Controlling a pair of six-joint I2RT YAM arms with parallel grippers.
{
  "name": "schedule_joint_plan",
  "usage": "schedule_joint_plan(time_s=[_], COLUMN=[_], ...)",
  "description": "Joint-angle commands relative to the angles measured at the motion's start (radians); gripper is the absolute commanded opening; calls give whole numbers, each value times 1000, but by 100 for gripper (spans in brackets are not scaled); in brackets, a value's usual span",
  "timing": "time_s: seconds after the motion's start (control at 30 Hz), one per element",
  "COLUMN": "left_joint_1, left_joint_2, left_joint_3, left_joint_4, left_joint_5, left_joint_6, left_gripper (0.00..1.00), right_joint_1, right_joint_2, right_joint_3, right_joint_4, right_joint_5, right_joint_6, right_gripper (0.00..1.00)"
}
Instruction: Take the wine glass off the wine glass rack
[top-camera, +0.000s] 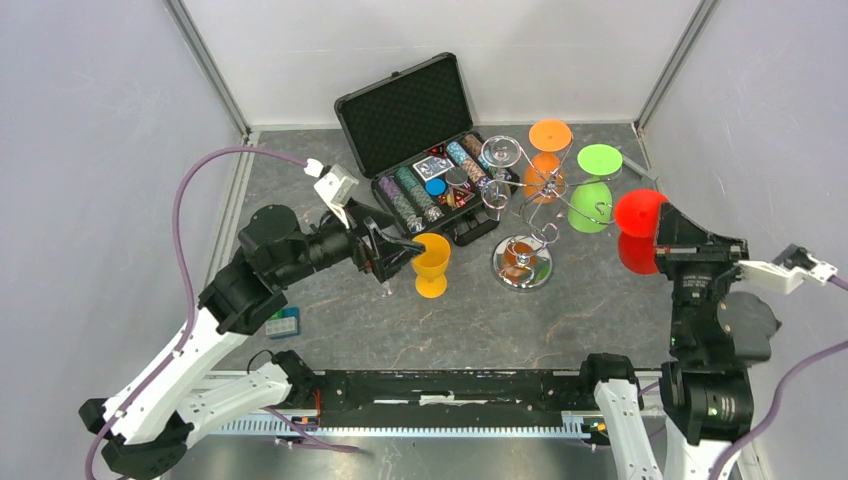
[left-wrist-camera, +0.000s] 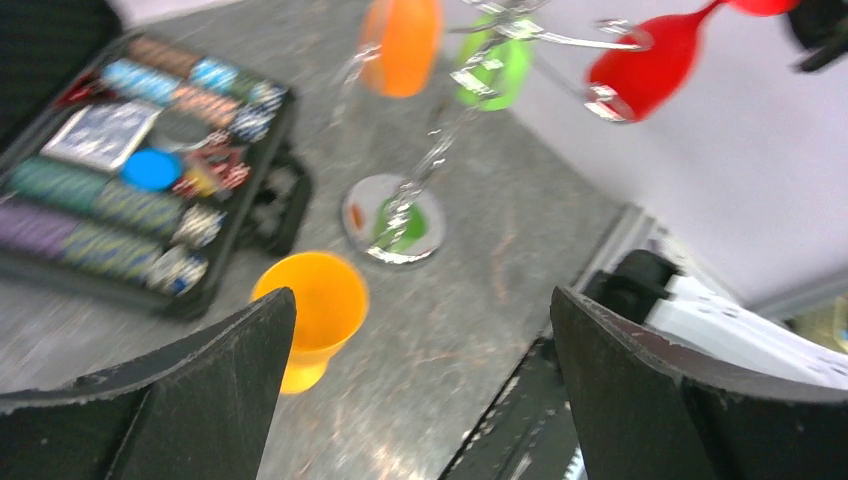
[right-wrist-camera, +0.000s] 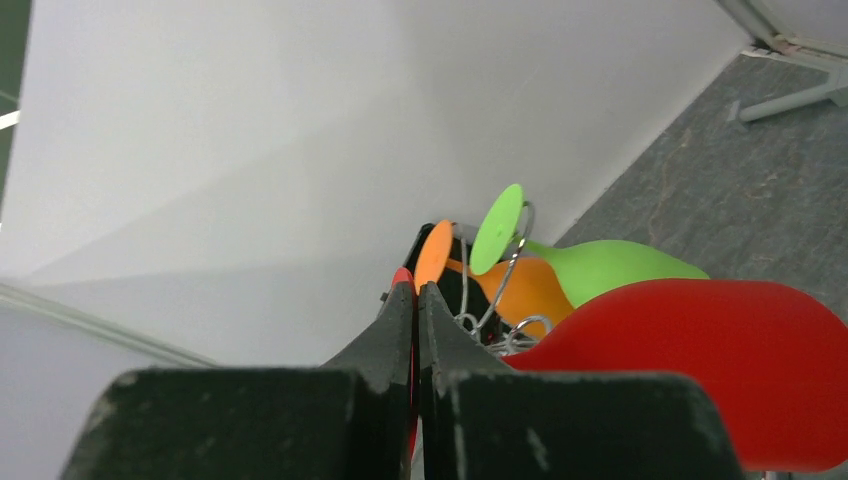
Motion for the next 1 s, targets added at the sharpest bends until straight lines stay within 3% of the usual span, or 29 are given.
schedule_joint_plan(time_s=[0.0,0.17,0.4,0.7,0.97], left_joint_1=[-5,-84,-273,-307,-342], left_joint_2=[36,132,273,465,574], left_joint_3=[-54,-37,-4,109,169], left_joint_4=[335,504,640,731,824], left_joint_5=[328,413,381,329,336], left_joint_6=[-31,37,376,372,409], left_gripper=[100,99,97,95,89], right_joint_1=[-1,-1,14,14,15], right_joint_2=[-26,-49,-27,-43,-27], right_joint_3=[82,51,-39,-108,-60], right_joint_4=[-66,6,180,267,232], right_joint_5=[-105,-303,-560,-706,-747], right_joint_6=[30,128,246,366,370], right_gripper=[0,0,0,0,0])
